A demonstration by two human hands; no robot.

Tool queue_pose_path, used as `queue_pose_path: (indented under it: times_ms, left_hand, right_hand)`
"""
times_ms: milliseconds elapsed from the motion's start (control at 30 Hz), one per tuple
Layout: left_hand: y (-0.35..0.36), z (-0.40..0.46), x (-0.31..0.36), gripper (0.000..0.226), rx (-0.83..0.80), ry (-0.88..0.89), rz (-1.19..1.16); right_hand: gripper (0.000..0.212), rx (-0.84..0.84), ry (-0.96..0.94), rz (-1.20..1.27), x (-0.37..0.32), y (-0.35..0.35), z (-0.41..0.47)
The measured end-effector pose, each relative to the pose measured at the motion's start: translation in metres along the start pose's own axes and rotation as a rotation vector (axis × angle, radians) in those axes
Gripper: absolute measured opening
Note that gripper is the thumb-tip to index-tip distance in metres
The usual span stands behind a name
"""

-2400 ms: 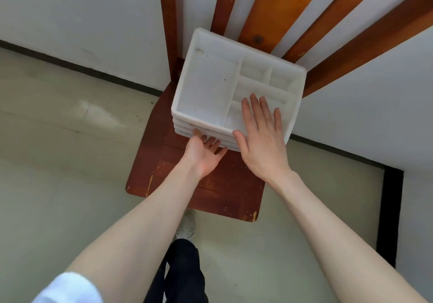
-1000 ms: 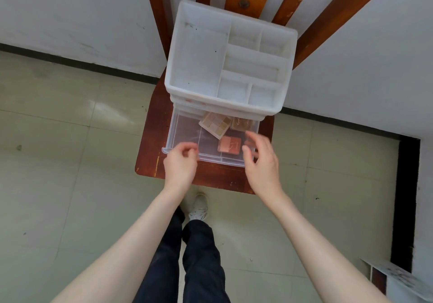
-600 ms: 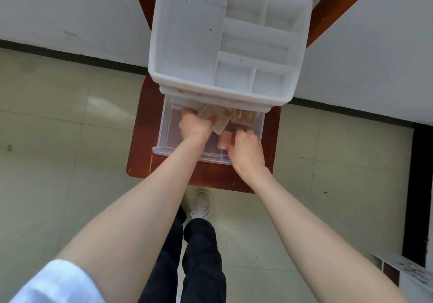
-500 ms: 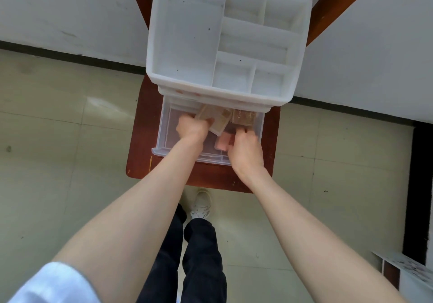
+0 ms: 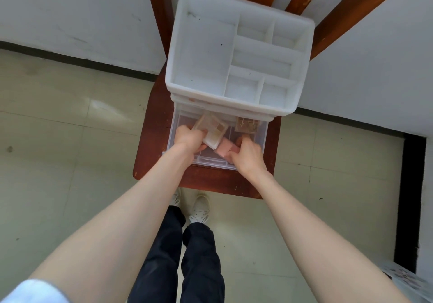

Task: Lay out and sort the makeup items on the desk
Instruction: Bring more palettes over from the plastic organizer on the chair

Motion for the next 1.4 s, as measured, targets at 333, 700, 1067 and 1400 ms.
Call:
queue_pose_path:
  times_ms: [333, 700, 1067, 1400]
  left_hand:
    - [-0.017, -0.016, 0.002, 0.037, 0.033, 0.257, 0.386]
    - [-0.050, -0.032, 0.009, 0.033, 0.082, 0.377, 0.430]
    - [-0.077, -0.037, 0.003, 0.027, 0.049, 0.359, 0.323]
    - [-0.077, -0.030, -0.011, 0.018, 0.017, 0.247, 0.078]
  right_hand:
    - [0.028, 0.163, -0.133, -0.090, -0.006, 0.000, -0.010]
    - [0.027, 0.171, -0.189, -0.130, -0.017, 0.011, -0.019]
    - [0.042, 0.146, -0.063, -0.125, -0.016, 0.011, -0.004]
    - [0.021, 0.220, 0.036, 0.204, -0.015, 0.008, -0.014]
Point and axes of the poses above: each hand's wrist, its own z-axis towards the middle knuckle, its own y-axis out of the palm, x = y × z, the point moved 3 cm from there along z, towards the middle knuckle, and after that the axes turned 9 degrees about -z, right-handed, at the moved point
